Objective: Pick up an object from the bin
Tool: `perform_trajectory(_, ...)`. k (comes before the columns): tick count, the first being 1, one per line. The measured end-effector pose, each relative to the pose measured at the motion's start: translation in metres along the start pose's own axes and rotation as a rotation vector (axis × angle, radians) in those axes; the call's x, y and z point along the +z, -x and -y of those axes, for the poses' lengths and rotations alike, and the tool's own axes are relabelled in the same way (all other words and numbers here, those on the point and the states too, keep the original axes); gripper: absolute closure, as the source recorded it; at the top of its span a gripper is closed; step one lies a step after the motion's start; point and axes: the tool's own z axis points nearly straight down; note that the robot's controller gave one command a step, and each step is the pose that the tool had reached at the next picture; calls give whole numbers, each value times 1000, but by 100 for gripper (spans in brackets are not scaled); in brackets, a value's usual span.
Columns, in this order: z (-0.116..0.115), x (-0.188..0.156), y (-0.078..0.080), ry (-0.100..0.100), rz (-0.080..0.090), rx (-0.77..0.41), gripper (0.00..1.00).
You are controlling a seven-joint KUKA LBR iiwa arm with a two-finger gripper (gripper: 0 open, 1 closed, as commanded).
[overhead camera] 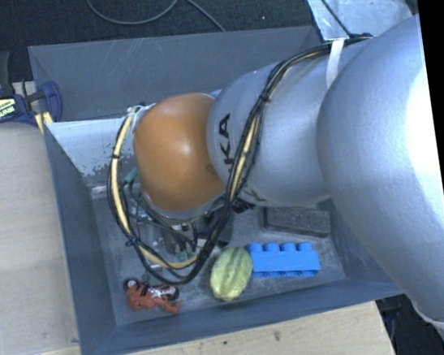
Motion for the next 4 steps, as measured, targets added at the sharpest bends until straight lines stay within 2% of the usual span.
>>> perform_trajectory(1,1,-5,2,2,7,3,0)
perform_trajectory(2,1,13,-5,3,13,-134,0)
perform_trajectory(3,12,65,-35,2,11,-359,100)
perform_trajectory(4,11,65,-35,2,10,-358,100)
